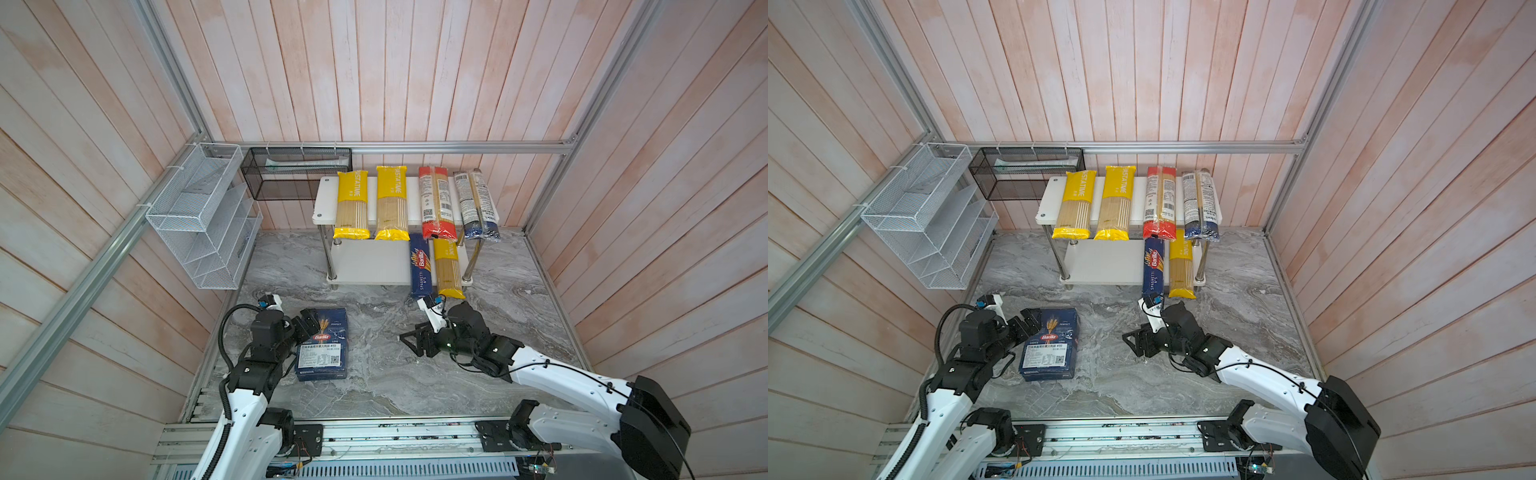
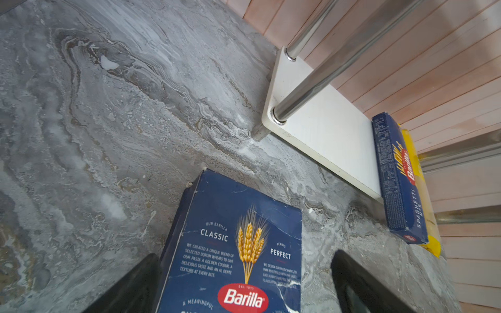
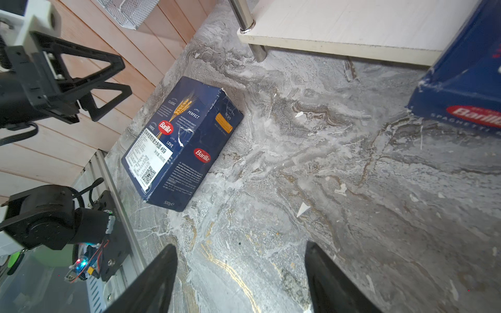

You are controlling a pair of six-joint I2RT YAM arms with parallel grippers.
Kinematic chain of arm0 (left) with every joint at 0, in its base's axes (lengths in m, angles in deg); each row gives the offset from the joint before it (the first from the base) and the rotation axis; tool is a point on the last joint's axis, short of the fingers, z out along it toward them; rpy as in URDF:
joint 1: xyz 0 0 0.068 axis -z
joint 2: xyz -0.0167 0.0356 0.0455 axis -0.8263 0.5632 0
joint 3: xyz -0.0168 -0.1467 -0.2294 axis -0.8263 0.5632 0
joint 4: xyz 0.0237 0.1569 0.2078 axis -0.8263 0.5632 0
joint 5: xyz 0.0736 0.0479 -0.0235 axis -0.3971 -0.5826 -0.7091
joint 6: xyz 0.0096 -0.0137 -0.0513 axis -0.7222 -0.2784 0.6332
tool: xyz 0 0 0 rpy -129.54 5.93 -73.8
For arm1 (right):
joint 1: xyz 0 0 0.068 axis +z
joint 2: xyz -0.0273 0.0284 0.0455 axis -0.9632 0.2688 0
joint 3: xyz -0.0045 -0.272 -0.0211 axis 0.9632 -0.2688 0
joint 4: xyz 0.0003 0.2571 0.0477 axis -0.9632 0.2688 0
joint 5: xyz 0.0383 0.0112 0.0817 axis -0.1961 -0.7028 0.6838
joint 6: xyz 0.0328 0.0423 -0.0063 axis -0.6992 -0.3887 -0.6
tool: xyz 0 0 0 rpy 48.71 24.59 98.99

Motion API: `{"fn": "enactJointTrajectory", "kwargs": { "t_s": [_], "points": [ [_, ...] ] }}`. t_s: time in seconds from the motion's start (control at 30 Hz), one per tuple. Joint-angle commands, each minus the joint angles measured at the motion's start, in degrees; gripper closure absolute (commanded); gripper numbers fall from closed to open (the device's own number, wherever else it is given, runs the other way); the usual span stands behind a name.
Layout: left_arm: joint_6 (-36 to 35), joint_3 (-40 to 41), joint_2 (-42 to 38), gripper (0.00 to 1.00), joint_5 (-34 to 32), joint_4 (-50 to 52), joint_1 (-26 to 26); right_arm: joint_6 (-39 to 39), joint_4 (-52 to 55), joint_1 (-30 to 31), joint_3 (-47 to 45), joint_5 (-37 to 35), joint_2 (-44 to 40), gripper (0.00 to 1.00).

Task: Arrange pasta packages on shelves
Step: Rotate the pasta box at the center of the table.

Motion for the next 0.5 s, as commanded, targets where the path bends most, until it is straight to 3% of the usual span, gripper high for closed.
{"fn": "enactJointTrajectory", "kwargs": {
  "t_s": [0.0,0.2,0.47],
  "points": [
    [1.11,1.82,1.09,0.0,-0.4,-2.8,-1.17,-1.25,-1.38,0.43,-1.86,1.05,-1.12,0.26],
    [3.11,5.28,4.94,0.0,4.44,-8.94,-4.57,-2.1,-2.61,0.48,-3.33,1.08,-1.19,0.26],
    [1.58,6.8,10.16,0.0,8.07,-15.22,-4.63,-2.07,-3.5,0.48,-4.33,-0.56,-2.7,0.26]
  ]
}}
